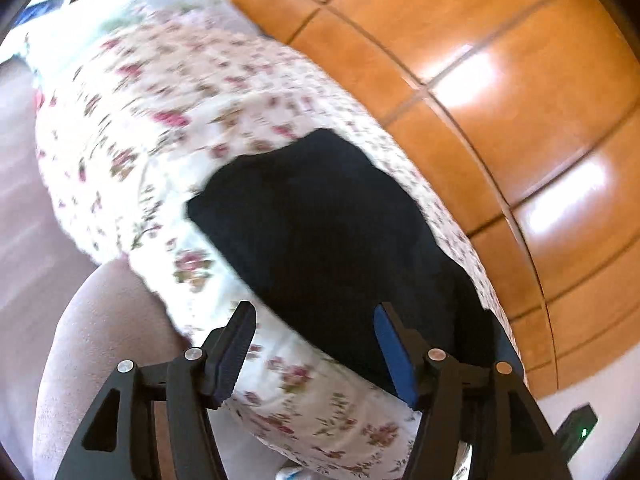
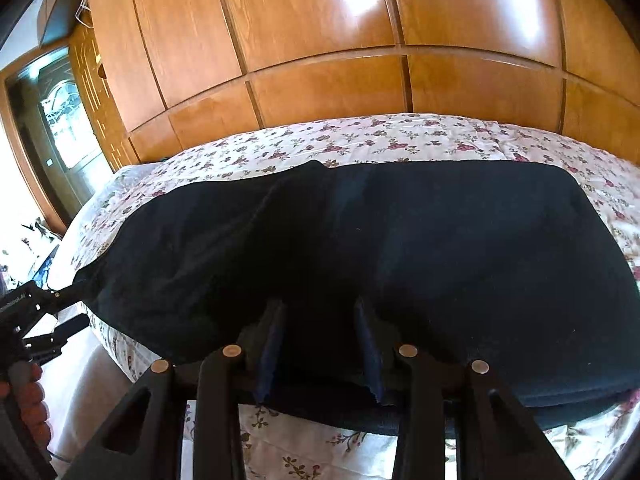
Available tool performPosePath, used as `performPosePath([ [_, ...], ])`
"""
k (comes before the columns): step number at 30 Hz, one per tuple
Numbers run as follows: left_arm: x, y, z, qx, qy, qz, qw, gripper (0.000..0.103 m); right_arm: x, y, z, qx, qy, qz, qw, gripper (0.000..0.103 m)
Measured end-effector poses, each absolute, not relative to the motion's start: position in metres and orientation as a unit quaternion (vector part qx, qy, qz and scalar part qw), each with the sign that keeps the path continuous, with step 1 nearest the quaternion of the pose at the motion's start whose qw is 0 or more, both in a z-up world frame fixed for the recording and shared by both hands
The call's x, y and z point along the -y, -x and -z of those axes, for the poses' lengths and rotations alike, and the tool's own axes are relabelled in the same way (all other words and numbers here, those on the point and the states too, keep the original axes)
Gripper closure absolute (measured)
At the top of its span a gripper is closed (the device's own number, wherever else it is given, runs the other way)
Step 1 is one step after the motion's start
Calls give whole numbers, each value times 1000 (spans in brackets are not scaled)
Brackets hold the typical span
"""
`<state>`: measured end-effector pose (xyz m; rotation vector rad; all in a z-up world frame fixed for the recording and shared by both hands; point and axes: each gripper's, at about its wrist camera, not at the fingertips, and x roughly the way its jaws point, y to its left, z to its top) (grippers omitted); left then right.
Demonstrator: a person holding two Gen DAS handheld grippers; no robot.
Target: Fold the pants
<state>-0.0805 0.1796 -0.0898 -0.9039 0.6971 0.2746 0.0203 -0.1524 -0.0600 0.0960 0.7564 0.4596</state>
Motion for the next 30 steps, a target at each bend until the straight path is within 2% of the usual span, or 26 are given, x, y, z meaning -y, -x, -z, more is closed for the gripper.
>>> performPosePath([
  [5,-200,73,108,-334,460,-133,812,41,154,-20,60,-365,-50,-223,903,65],
  [12,-216,75,107,-286,507,-116,805,40,154,-19,61,-361,-52,-222,904,65],
  [13,-219,74,107,-281,515,-110,802,43,154,-19,61,-361,-52,-221,905,65],
  [14,-222,73,108,-277,521,-105,800,53,154,-19,61,-360,-52,-220,905,65],
  [15,-223,71,108,-276,523,-104,800,58,154,-19,61,-360,-53,-220,905,65],
  [17,-227,63,107,-289,507,-112,804,79,155,-19,61,-360,-55,-220,905,65],
  [23,-222,54,92,-290,464,-117,829,89,157,-20,58,-365,-59,-222,902,65],
  [30,-199,42,23,-235,395,-50,887,89,169,-11,45,-361,-71,-218,904,63],
])
